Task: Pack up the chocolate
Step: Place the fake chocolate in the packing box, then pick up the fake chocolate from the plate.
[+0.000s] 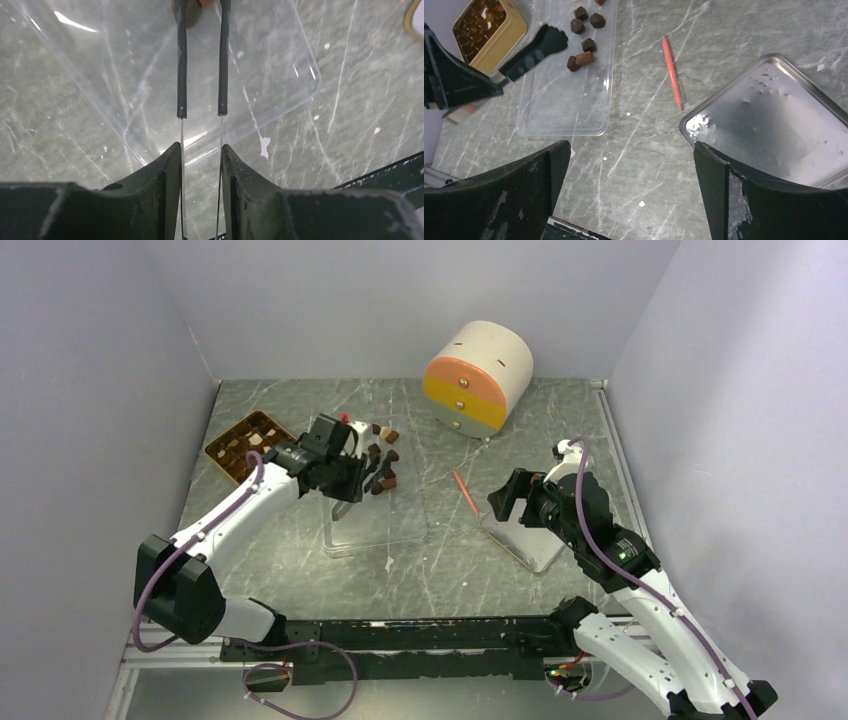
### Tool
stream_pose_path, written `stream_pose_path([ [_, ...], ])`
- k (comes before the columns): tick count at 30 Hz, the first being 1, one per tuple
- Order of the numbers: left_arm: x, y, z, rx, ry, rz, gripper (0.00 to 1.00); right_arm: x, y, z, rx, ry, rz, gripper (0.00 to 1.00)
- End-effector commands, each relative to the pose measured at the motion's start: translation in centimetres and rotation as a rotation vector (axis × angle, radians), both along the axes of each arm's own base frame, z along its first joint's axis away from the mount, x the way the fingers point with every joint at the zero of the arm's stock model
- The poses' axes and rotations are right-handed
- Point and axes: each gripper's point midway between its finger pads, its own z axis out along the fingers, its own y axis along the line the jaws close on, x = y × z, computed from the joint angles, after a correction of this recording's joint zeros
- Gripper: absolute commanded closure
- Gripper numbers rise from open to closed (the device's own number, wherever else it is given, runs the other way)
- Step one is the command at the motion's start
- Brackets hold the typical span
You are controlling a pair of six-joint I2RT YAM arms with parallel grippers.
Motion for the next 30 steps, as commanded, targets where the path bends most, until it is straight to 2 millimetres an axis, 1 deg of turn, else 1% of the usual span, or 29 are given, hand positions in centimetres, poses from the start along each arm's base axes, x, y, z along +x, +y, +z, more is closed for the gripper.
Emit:
stream_pose_path([
  [1,-1.0,0.2,-1.3,0.072,0.009,-0.021,0.62,0.7,-0.2,2.6,0.009,-0.063,-0.019,0.01],
  [6,-1.0,0.0,-1.6,0.084,0.017,-0.04,0.58,0.6,-0.1,2.8,0.02,-0.061,-0.017,0.01],
  [9,-1.0,0.5,-2.0,0.121,0.02,-0.032,0.58,0.4,0.0,2.6,0.03,-0.055,-0.016,0.01],
  [12,-1.2,0.7,-2.5,0.136,0.034,-0.044,0.58,0.3,0.0,2.4,0.034,-0.05,-0.014,0.01],
  [18,-1.0,0.5,-3.5,0.132,0.03,-0.047,0.58,0.3,0.0,2.4,0.033,-0.05,-0.013,0.01],
  [21,-0.6,0.4,-3.8,0.137,0.027,-0.047,0.59,0.3,0.0,2.5,0.036,-0.054,-0.013,0.01],
  [27,-0.1,-0.1,-3.9,0.128,0.032,-0.051,0.62,0.1,-0.1,1.9,0.032,-0.042,-0.013,0.01],
  [30,-0.1,-0.2,-3.9,0.124,0.039,-0.054,0.68,0.0,-0.1,1.8,0.034,-0.044,-0.016,0.01],
])
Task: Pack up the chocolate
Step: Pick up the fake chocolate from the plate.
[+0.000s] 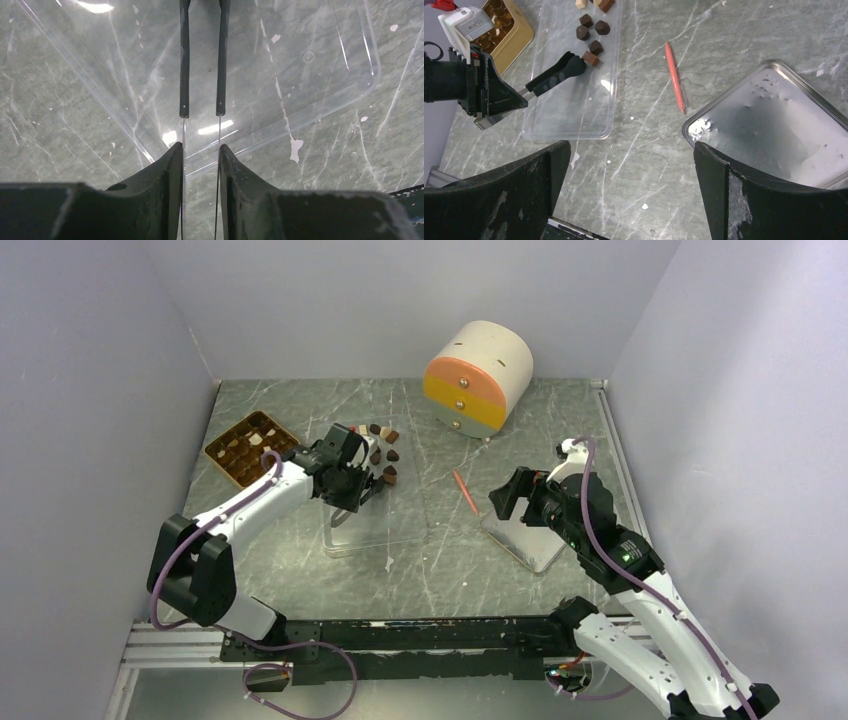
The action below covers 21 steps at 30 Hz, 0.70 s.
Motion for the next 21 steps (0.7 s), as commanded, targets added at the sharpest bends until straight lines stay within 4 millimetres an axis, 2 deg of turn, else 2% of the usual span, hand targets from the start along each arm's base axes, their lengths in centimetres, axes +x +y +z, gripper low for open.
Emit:
stream_pose_path([
  [1,0.9,-0.8,1.2,-0.023,-0.044,-0.028,0.7,-0.1,-0.1,0.8,0.02,-0.023,-0.008,0.01],
  [12,0.5,0.4,2.4,0.011,-0.057,0.025,0.78,0.0,0.1,0.8,0.022,-0.024,0.0,0.01],
  [21,1.4,0.2,4.1,0.003,-0.096,0.055,0.81,-0.3,-0.2,0.8,0.02,-0.026,-0.007,0.01],
])
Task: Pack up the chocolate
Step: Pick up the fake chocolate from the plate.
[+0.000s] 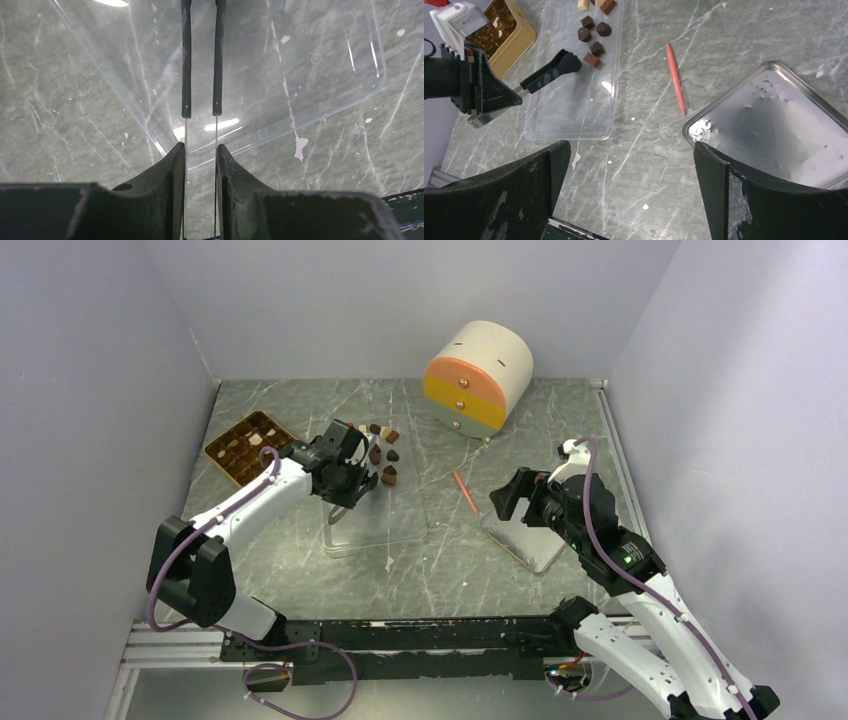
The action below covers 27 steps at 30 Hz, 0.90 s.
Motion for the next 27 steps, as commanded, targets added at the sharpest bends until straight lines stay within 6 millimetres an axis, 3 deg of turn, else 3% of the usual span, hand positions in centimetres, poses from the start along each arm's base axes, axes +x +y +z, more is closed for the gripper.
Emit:
stream_pose_path([
  [1,1.6,-0.4,3.4,-0.028,-0.097,0.029,0.81,-0.1,-0.2,0.6,0.016,-0.019,-0.009,0.01],
  [10,2.5,-0.4,3.4,-0.01,-0.109,0.048,0.82,-0.2,-0.1,0.6,0.015,-0.019,-0.003,0.01],
  [17,3.8,0.3,4.9,-0.009,-0.143,0.078,0.82,-0.1,-0.1,0.5,0.01,-0.017,-0.001,0.01],
  [23,5.3,3.1,6.7,-0.006,-0.183,0.145,0.82,-0.1,0.0,0.5,0.012,-0.02,0.002,0.01],
  [27,6.7,7.0,7.8,-0.009,-0.211,0.246,0.82,-0.1,0.2,0.7,0.014,-0.023,0.013,0.01],
])
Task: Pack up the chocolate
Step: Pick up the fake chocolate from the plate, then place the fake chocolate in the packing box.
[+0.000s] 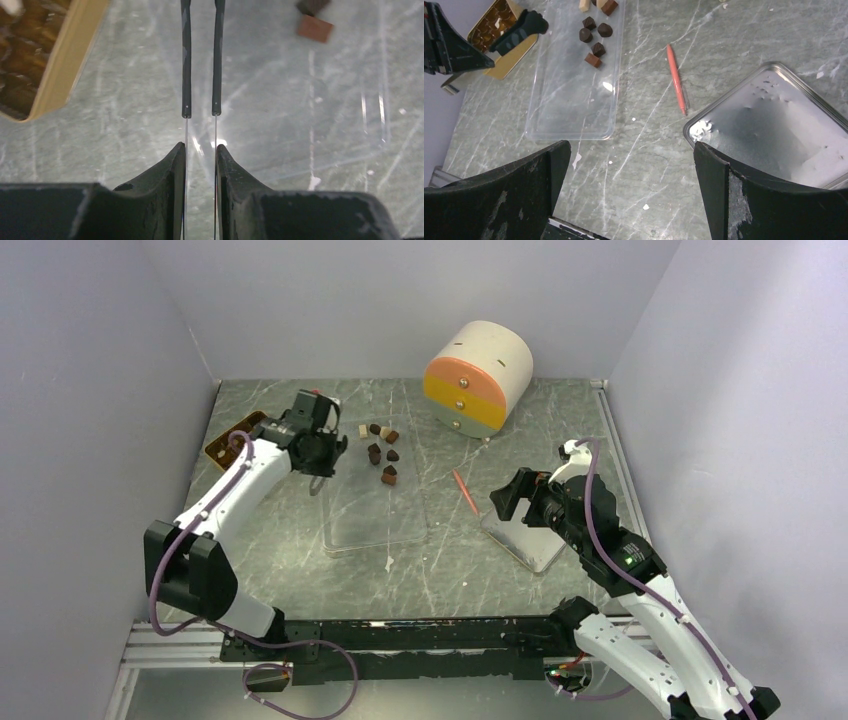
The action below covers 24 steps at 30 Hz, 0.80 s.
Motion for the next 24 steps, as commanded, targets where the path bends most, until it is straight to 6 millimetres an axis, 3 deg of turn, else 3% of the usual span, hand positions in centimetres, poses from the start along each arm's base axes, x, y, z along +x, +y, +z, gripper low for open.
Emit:
stream_pose_path([
  [1,2.1,4.4,3.4,-0.015,-0.095,0.107,0.82,0.0,0.3,0.6,0.009,-0.015,0.017,0.01],
  [11,2.8,14.6,5.6,0.003,-0.156,0.397,0.81,-0.2,0.6,0.5,0.002,-0.02,0.046,0.01],
  [19,1.9,18.8,4.9,0.046,-0.155,0.541,0.79,-0.2,0.8,0.3,-0.029,-0.019,0.074,0.01],
  [24,1.7,19.4,3.4,0.049,-0.145,0.565,0.79,-0.1,0.9,0.4,-0.034,-0.025,0.084,0.01],
])
